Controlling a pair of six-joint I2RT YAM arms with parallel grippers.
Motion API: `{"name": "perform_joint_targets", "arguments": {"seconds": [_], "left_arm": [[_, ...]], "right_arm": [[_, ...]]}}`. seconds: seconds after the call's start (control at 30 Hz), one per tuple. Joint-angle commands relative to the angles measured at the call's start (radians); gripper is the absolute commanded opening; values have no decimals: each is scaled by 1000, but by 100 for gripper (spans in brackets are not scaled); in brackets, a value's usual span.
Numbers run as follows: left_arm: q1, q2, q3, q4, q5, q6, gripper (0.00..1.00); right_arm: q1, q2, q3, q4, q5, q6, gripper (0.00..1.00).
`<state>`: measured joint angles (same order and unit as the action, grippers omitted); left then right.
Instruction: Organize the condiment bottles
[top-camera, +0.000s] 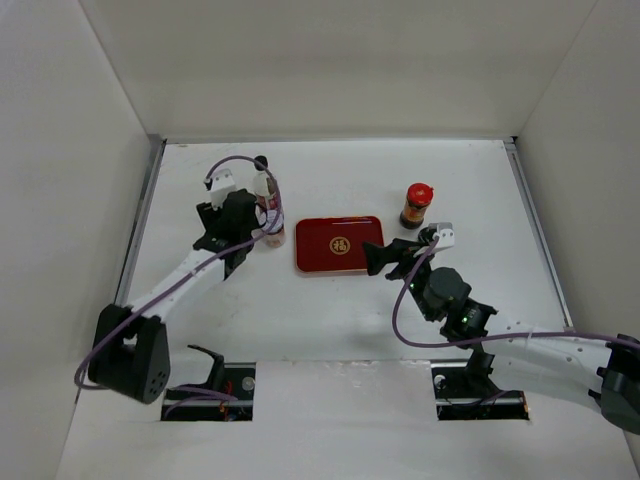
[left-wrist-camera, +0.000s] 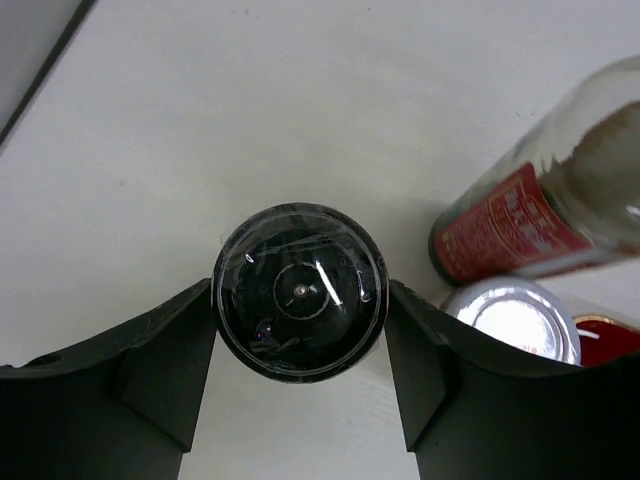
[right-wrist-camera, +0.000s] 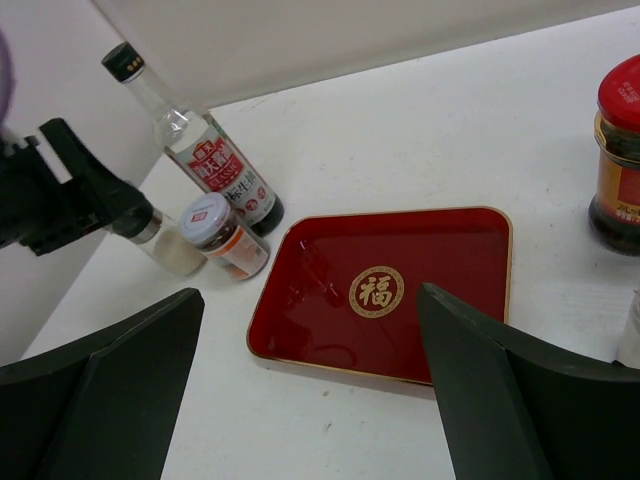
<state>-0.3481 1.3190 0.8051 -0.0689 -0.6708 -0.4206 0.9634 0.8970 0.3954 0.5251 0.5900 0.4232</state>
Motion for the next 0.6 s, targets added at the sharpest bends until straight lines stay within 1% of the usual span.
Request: {"name": "perform_joint_targets", "arguments": {"seconds": [0.0, 0.03, 0.13, 0.17, 0.23, 0.37, 0.47, 0.57], "left_arm": [[-65, -232, -10, -12, -128, 32, 44], [-90, -301, -15, -43, -148, 48, 43], [-166, -404, 31, -138, -150, 46, 42], [-215, -424, 57, -155, -150, 40, 42], [-303, -416, 97, -154, -159, 28, 42], [-453, -256, 216, -59, -148, 40, 42], [-479, -105, 278, 67, -96, 80, 42], [-472, 26, 339, 138, -35, 86, 42]], "right_arm": [[-1, 5, 17, 39, -15, 9, 94], [1, 5, 19, 39, -15, 9, 94], [-4, 16, 19, 49, -15, 14, 94], [-4, 19, 17, 53, -15, 15, 94], [-1, 16, 16, 55, -10, 15, 93], [-27, -24, 2, 44, 25, 15, 93], [-47, -58, -18, 38, 37, 20, 93], [-70, -69, -27, 32, 48, 28, 93]]}}
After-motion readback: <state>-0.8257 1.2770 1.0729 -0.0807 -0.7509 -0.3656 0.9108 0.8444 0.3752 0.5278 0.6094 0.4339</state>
